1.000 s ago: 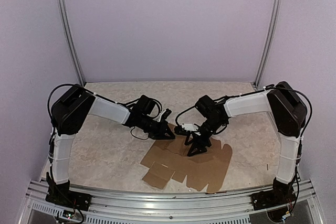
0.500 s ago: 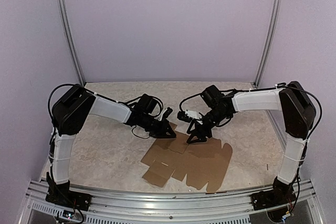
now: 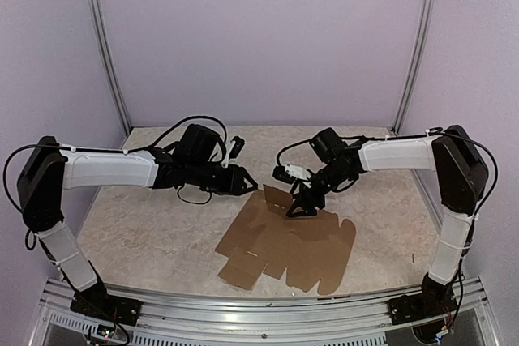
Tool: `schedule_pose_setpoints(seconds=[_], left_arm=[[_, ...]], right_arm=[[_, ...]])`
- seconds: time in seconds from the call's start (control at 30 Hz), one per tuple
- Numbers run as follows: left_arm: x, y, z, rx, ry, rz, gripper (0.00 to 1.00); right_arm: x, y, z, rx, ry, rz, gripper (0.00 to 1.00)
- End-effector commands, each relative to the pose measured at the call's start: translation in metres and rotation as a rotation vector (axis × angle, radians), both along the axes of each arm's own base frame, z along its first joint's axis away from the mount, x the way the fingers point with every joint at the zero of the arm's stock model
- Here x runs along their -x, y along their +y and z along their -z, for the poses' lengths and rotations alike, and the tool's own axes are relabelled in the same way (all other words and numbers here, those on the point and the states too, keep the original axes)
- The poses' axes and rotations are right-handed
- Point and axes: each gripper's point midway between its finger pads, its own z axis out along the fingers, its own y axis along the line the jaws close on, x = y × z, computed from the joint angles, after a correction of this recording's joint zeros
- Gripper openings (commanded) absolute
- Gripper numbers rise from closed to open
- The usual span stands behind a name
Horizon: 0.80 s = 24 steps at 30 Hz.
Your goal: Fold the paper box
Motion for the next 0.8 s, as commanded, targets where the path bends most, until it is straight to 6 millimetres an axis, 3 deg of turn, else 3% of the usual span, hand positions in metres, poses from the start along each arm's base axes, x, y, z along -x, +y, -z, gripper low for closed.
schedule_pose_setpoints(seconds=[0.0, 0.13, 0.23, 0.37, 0.5, 0.6, 0.77], left_arm=[[0.044, 0.048, 0.082, -0.196, 0.192, -0.114, 0.43], [0.074, 0.06, 0.094, -0.225, 0.235, -0.154, 0.43], [0.091, 0.064, 0.093, -0.238, 0.258, -0.185, 0.43], [0.111, 0.068, 0.088, -0.247, 0.268, -0.218, 0.43], [0.125, 0.075, 0.086, -0.241, 0.299, -0.261, 0.44], [0.134, 0.08, 0.09, -0.22, 0.34, -0.324, 0.46], [0.13, 0.092, 0.093, -0.11, 0.366, -0.5, 0.49]], right_arm=[[0.012, 0.0, -0.013, -0.039, -0.007, -0.047, 0.79], [0.001, 0.003, -0.023, 0.007, -0.114, 0.025, 0.81], [-0.021, 0.007, -0.029, 0.019, -0.145, 0.145, 0.73], [-0.04, 0.009, -0.02, 0.041, -0.14, 0.228, 0.55], [-0.055, 0.006, -0.016, 0.069, -0.142, 0.294, 0.3], [-0.067, -0.003, -0.03, 0.025, -0.134, 0.364, 0.14], [-0.085, -0.034, -0.052, -0.052, -0.098, 0.503, 0.0]])
